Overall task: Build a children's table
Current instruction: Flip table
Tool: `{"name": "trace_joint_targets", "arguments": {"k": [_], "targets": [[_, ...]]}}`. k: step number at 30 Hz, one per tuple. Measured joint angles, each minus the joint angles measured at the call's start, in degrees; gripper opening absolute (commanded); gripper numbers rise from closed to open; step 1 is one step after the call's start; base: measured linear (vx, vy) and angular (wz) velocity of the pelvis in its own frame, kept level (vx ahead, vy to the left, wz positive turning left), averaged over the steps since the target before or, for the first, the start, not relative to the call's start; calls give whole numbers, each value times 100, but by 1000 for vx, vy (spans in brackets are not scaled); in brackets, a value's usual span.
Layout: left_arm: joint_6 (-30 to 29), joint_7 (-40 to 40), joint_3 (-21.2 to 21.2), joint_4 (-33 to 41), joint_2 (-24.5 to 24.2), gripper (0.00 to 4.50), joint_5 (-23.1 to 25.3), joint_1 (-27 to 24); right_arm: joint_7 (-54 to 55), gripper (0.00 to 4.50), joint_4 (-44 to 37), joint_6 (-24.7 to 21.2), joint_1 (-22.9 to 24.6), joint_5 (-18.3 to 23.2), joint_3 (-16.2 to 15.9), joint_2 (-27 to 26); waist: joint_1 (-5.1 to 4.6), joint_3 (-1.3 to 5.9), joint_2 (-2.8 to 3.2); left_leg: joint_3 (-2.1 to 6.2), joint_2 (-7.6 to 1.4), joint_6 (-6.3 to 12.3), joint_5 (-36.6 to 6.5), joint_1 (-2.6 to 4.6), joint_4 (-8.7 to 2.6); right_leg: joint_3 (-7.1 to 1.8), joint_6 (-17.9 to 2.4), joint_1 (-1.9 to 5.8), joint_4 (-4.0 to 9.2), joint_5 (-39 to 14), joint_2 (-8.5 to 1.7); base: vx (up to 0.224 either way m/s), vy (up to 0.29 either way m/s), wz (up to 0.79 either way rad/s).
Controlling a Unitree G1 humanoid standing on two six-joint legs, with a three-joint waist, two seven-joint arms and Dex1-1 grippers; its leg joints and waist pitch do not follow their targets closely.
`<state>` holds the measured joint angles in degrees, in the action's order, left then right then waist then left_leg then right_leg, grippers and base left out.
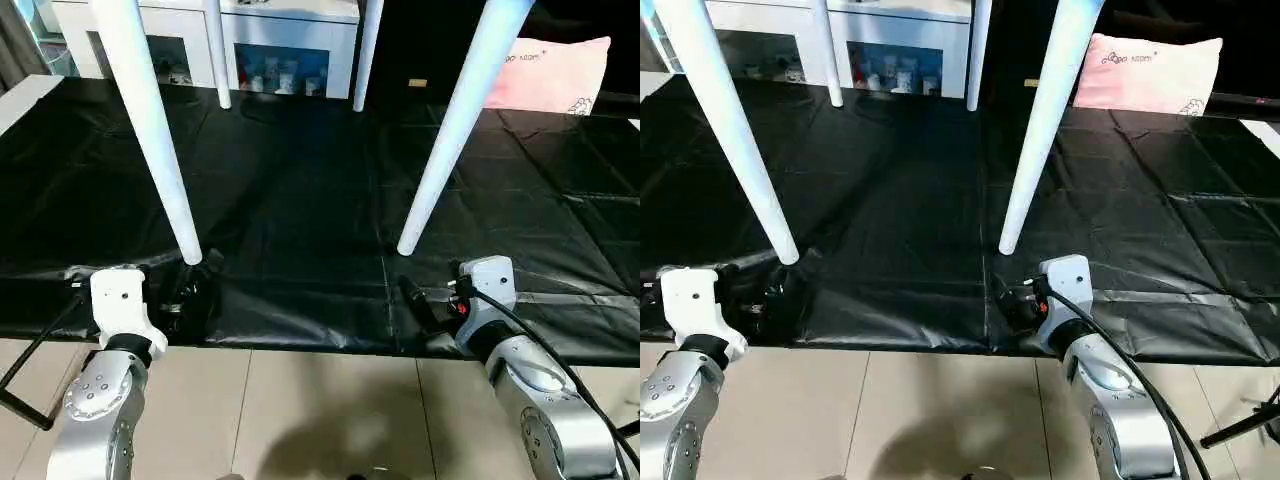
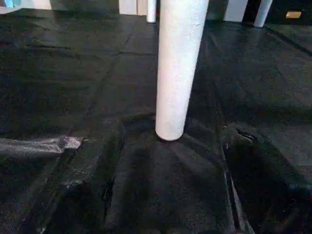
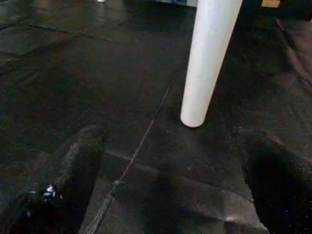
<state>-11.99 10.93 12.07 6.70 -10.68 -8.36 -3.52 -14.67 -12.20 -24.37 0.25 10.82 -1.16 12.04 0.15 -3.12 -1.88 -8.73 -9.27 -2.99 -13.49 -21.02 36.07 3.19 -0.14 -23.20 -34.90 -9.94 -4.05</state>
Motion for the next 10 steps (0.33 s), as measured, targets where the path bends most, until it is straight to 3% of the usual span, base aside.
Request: {"name": "trace_joint_targets", "arguments": {"k": [10], "targets": [[0,0,0,0,0,359,0,0,0,450,0,0,0,0,0,0,0,0,0,0,0,-2,1,1,0,0,23,2,-1,-14,0,0,0,0]]}}
